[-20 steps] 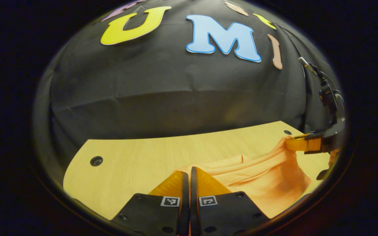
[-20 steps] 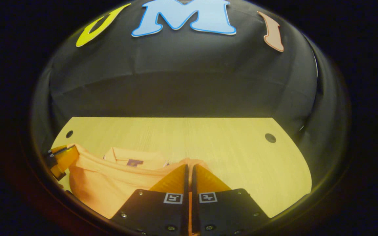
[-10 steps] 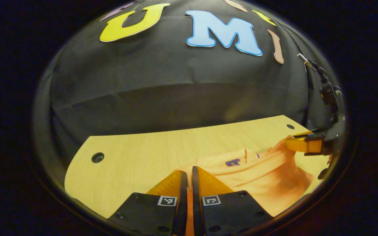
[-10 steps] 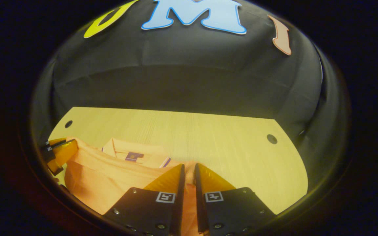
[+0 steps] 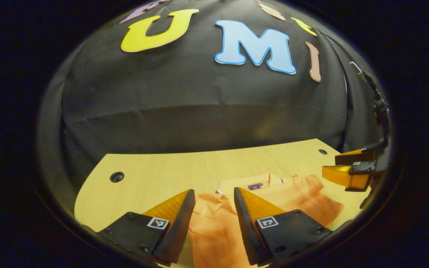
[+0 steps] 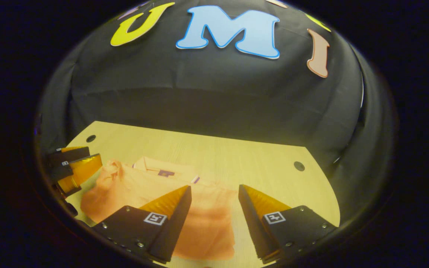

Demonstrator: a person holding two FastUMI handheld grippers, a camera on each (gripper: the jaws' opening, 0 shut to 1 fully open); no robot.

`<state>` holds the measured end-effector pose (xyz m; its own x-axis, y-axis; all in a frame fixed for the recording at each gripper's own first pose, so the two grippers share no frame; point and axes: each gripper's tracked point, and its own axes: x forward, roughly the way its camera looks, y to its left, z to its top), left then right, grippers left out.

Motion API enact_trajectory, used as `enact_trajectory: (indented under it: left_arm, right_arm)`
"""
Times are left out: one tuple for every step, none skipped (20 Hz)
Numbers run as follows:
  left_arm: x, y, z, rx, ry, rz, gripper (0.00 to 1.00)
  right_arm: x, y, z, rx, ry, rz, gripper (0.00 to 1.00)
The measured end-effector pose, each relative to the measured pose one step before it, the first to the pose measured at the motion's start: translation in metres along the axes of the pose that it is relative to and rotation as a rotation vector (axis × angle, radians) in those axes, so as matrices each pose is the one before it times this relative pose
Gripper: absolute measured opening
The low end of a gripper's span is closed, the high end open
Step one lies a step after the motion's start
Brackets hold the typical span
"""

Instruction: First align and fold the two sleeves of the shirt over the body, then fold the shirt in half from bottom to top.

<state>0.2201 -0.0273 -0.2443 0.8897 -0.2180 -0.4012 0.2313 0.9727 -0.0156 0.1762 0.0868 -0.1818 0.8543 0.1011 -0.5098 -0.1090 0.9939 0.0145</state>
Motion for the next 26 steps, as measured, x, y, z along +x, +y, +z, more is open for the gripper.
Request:
enact_trajectory:
  left_arm:
    - [-0.00887,-0.00091,0.00685,0.00070,-0.01887,0.00873,0.72]
    - [-0.00924,-0.00035,0.00750,0.00820,-0.01850,0.01559,0.75]
    - [-0.00872,0.00074,0.00817,0.00839,-0.02314,0.01606,0.77]
    - [-0.00863,-0.00129,0.00832,0.00532,-0.02192,0.00875,0.80]
    - [-0.01038,-0.00284,0.00744,0.00354,-0.01851,0.01029,0.82]
    - [-0.00986,-0.00321,0.00652,0.00140,-0.01245,0.00525,0.82]
    - [-0.00926,-0.00285,0.00711,-0.00148,-0.01737,0.00767,0.87]
    - [-0.00980,-0.00265,0.00699,-0.00323,-0.01740,0.00911,0.90]
    - [-0.00962,-0.00350,0.00515,-0.00553,-0.01512,0.00784,0.92]
    - [-0.01036,-0.00459,0.00570,-0.01010,-0.01295,0.00246,0.92]
    - [-0.01018,-0.00422,0.00637,-0.01270,-0.01541,0.00347,0.93]
    - [-0.00996,-0.00418,0.00677,-0.01410,-0.01687,0.00419,0.93]
    - [-0.00947,-0.00557,0.00499,-0.01304,-0.01415,0.00233,0.93]
    - [-0.00994,-0.00523,0.00511,-0.01081,-0.01219,0.00288,0.93]
    - [-0.01001,-0.00582,0.00364,-0.00772,-0.01204,0.00173,0.93]
    - [-0.00956,-0.00547,0.00284,-0.00496,-0.01161,0.00235,0.93]
    - [-0.00853,-0.00612,0.00286,-0.00371,-0.01069,0.00210,0.93]
    - [-0.00955,-0.00505,0.00338,-0.00204,-0.00866,0.00250,0.93]
    - [-0.00885,-0.00382,0.00165,-0.00297,-0.00714,0.00523,0.92]
    - [-0.00937,-0.00660,0.00458,-0.00497,-0.01182,0.00252,0.92]
    - [-0.01518,-0.00925,0.00346,-0.00599,-0.01375,0.00470,0.92]
    - [-0.01047,-0.00351,0.00196,-0.00306,-0.00425,0.00679,0.92]
    - [-0.00873,-0.00298,0.00003,-0.00084,-0.00273,0.00691,0.92]
    - [-0.00690,-0.00127,0.00154,-0.00090,-0.00711,0.00370,0.92]
    - [-0.00585,-0.00228,0.00215,0.00014,-0.00555,0.00189,0.92]
    - [-0.00572,0.00000,0.00182,0.00191,-0.00457,0.00507,0.92]
  right_arm:
    - [-0.01049,-0.00005,0.00678,-0.00393,-0.02435,0.00538,0.82]
    - [-0.01001,-0.00131,0.00679,-0.00962,-0.02576,-0.00091,0.90]
    - [-0.01054,-0.00266,0.00674,-0.01251,-0.02912,-0.00303,0.94]
    - [-0.01036,-0.00204,0.00867,-0.00977,-0.03075,0.00159,0.95]
    - [-0.00981,-0.00207,0.00723,-0.00440,-0.02539,0.00266,0.95]
    - [-0.00999,-0.00203,0.00831,0.00183,-0.02617,0.00370,0.95]
    - [-0.00986,-0.00327,0.00782,0.00383,-0.02332,0.00609,0.95]
    - [-0.01082,-0.00442,0.00797,0.00505,-0.02353,-0.00070,0.95]
    - [-0.00978,-0.00532,0.00633,0.00468,-0.01704,-0.00423,0.95]
    - [-0.01031,-0.00554,0.00730,0.00010,-0.02268,-0.00585,0.95]
    - [-0.01059,-0.00646,0.00661,-0.00041,-0.01970,-0.01089,0.95]
    - [-0.01091,-0.00418,0.00615,-0.00059,-0.02196,-0.00251,0.95]
    - [-0.00953,-0.00504,0.00416,-0.00022,-0.01450,-0.00480,0.95]
    - [-0.01104,-0.00504,0.00349,0.00077,-0.01176,-0.00263,0.95]
    - [-0.01048,-0.00390,0.00344,0.00104,-0.01151,0.00090,0.95]
    - [-0.01048,-0.00489,0.00311,0.00075,-0.01243,-0.00014,0.95]
    - [-0.01044,-0.00410,0.00421,0.00039,-0.01434,0.00293,0.95]
    - [-0.01020,-0.00472,0.00240,-0.00084,-0.01009,0.00198,0.95]
    - [-0.00869,-0.00351,0.00215,-0.00254,-0.00920,0.00555,0.95]
    - [-0.00776,-0.00222,0.00181,-0.00581,-0.00732,0.00860,0.95]
    - [-0.00707,-0.00404,0.00170,-0.00865,-0.01155,0.00435,0.95]
    - [-0.00811,-0.00393,0.00239,-0.00849,-0.00852,0.00091,0.95]
    - [-0.00697,-0.00284,0.00149,-0.00333,-0.00962,0.00243,0.95]
    - [-0.00528,-0.00008,0.00184,0.00067,-0.01633,0.00351,0.95]
    - [-0.00517,0.00026,0.00250,-0.00007,-0.01453,0.00273,0.95]
    - [-0.00571,0.00022,0.00049,-0.00152,-0.00997,0.00050,0.95]
